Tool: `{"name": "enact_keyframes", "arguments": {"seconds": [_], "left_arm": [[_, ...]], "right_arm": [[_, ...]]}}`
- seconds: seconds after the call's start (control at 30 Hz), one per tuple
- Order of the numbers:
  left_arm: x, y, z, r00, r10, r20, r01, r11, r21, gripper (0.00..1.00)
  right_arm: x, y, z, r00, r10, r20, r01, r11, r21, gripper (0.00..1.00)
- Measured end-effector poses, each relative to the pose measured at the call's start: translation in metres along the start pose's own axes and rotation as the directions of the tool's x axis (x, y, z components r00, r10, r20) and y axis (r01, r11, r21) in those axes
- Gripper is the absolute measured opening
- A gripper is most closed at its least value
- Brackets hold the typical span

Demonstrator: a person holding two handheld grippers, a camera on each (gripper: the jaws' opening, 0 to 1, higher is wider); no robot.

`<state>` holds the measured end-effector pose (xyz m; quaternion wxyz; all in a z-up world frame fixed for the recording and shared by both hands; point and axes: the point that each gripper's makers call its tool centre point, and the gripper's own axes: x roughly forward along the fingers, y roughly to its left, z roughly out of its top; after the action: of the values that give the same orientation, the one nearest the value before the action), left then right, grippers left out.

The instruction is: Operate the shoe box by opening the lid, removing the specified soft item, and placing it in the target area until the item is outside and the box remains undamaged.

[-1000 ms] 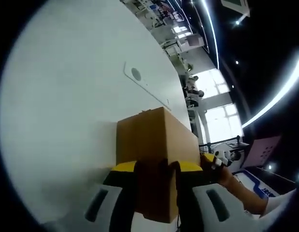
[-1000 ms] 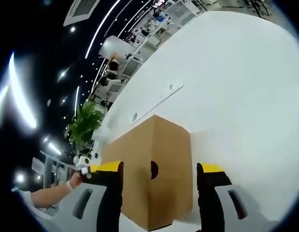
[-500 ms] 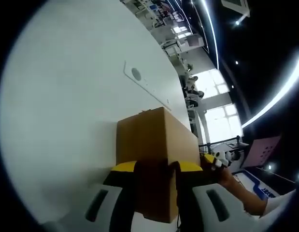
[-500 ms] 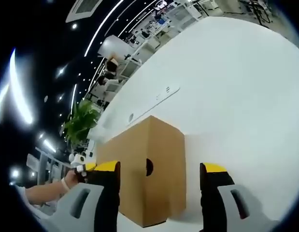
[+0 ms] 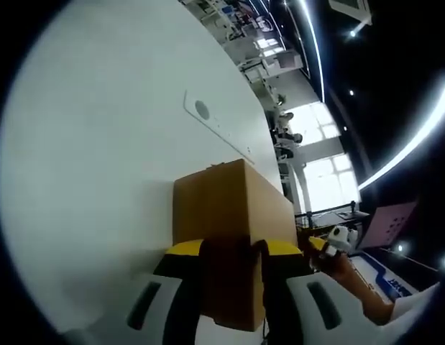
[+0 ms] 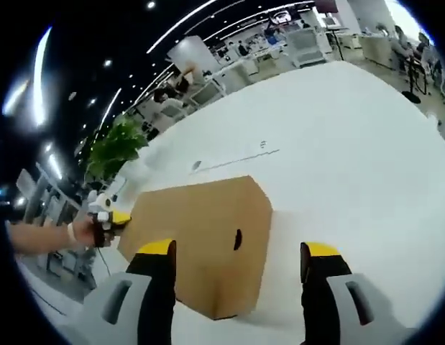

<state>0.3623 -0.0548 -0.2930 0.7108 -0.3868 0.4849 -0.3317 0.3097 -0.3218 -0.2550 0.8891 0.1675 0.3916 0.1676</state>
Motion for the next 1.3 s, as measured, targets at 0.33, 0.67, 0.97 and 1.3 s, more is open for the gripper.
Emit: {"name": "enact_keyframes", "arguments": {"seconds": [0.33,0.67,0.97,1.3], "left_arm": [[0.0,0.0,-0.001,1.0,-0.002,-0.008,0.002,1.0,0.008,0.3],[0.0,0.0,-0.002,1.0,-0.006,-0.007,0.006,1.0,0.011,0.3],[-0.001,0.001,-0.002,1.0,-0.006,-0.006,0.006,1.0,0.011,0.3],[-0.002,0.0,-0.003,1.0,-0.006,-0.005,0.006,1.0,0.011,0.3]], "right_arm": [[-0.009,0.015,0.005,0.998,-0.058,-0.019,0.05,0.955,-0.293,0.76],[-0.021,0.035,0.018,0.987,-0.152,0.055,0.152,0.757,-0.636,0.74],[-0.024,0.04,0.023,0.971,-0.206,0.119,0.218,0.569,-0.793,0.76],[-0.026,0.054,0.01,0.959,-0.226,0.169,0.254,0.427,-0.868,0.79]]}}
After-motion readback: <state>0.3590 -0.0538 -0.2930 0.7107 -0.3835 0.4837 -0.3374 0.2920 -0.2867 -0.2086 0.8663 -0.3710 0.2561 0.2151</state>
